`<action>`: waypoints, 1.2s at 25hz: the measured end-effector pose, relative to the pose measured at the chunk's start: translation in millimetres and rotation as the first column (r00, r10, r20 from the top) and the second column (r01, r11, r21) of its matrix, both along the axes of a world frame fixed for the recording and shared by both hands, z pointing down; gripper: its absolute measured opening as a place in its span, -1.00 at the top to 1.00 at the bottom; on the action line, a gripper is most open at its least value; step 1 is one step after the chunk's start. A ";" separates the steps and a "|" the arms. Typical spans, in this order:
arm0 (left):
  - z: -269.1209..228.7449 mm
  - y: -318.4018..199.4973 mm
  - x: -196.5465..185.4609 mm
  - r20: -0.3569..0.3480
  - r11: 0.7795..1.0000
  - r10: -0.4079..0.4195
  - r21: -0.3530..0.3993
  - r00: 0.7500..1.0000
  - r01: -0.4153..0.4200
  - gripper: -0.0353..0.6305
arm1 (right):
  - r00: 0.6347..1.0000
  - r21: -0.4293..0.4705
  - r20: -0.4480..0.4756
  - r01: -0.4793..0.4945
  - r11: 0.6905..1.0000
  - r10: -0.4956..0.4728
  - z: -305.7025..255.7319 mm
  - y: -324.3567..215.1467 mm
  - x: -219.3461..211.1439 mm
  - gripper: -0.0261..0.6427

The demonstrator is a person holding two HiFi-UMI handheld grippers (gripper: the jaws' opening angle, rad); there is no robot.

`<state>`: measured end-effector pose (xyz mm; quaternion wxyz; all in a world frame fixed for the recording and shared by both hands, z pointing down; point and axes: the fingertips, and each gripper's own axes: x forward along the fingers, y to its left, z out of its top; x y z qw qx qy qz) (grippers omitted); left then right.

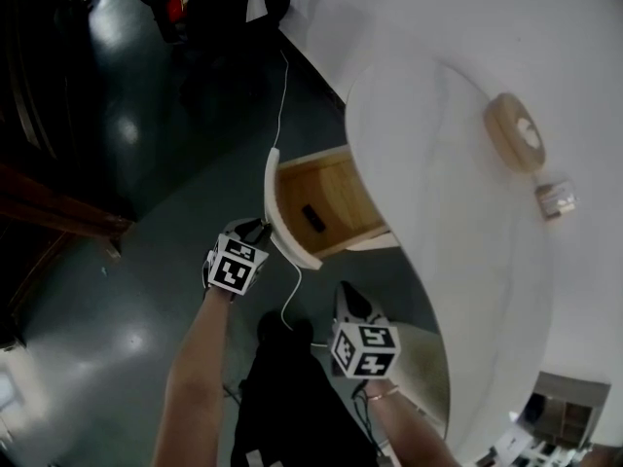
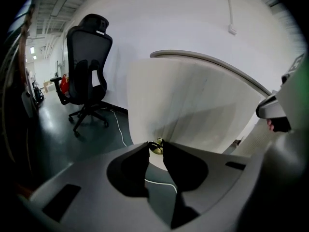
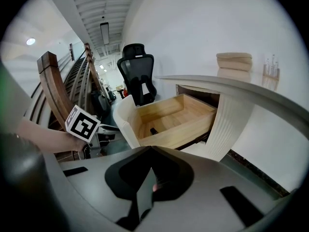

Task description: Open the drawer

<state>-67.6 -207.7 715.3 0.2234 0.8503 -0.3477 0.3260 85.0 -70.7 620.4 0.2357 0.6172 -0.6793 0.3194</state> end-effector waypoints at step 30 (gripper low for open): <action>-94.2 107.6 -52.3 -0.038 0.935 -0.355 0.003 0.934 0.355 0.88 | 0.998 0.041 0.060 0.018 0.999 -0.021 -25.6 1.5 5.8 0.91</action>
